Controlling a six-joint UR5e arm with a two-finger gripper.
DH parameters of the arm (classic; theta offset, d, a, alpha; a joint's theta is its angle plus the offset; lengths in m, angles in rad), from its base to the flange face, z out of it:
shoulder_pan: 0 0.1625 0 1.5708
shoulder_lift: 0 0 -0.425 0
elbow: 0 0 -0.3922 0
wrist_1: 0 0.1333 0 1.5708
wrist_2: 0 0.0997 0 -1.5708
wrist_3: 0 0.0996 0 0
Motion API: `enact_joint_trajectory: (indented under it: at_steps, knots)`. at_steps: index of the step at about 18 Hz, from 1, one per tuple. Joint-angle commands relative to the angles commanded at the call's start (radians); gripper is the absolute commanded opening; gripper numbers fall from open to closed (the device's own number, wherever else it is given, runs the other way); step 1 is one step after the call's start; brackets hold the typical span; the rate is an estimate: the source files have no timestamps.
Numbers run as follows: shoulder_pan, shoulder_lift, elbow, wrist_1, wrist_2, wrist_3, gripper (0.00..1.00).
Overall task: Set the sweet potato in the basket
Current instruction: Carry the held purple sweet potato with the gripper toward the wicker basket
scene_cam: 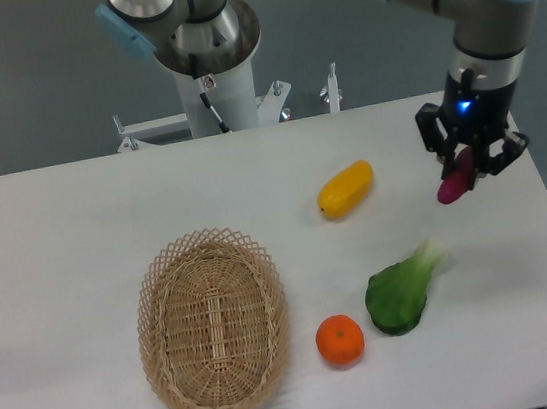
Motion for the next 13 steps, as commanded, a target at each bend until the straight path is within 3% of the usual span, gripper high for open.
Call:
enact_joint_trajectory:
  at_steps: [9, 13]
  knots:
    - [-0.215, 0.011, -0.156, 0.228, 0.008, -0.385, 0.32]
    - [-0.293, 0.002, -0.195, 0.284, 0.006, -0.565, 0.32]
